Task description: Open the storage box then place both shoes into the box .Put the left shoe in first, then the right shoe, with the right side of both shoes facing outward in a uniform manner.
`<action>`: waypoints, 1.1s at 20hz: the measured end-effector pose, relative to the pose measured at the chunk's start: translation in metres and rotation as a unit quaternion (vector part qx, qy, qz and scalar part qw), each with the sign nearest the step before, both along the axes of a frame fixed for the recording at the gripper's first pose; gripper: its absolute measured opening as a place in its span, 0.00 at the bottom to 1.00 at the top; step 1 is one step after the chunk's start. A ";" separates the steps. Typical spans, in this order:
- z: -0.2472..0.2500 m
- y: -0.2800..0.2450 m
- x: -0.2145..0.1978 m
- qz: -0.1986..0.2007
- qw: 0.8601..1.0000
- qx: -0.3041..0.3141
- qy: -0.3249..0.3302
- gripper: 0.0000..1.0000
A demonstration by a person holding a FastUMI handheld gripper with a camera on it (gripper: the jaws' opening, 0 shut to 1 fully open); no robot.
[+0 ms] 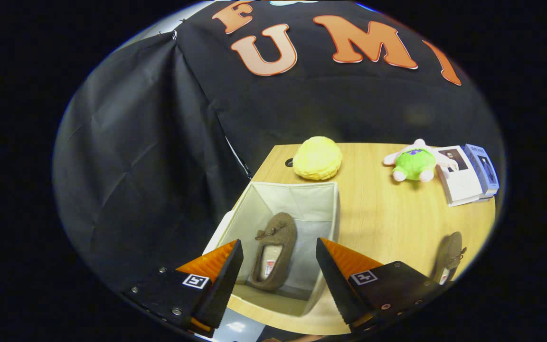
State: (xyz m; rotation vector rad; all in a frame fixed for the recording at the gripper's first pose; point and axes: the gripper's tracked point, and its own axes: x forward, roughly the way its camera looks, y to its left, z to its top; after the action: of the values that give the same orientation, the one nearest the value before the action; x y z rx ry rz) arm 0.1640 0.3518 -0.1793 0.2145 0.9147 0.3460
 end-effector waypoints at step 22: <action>-0.101 -0.333 -0.117 -0.104 0.978 -0.182 0.015 0.97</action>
State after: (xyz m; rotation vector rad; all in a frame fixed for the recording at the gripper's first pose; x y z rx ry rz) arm 0.0472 0.0190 -0.2804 -0.0222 0.9599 -0.0221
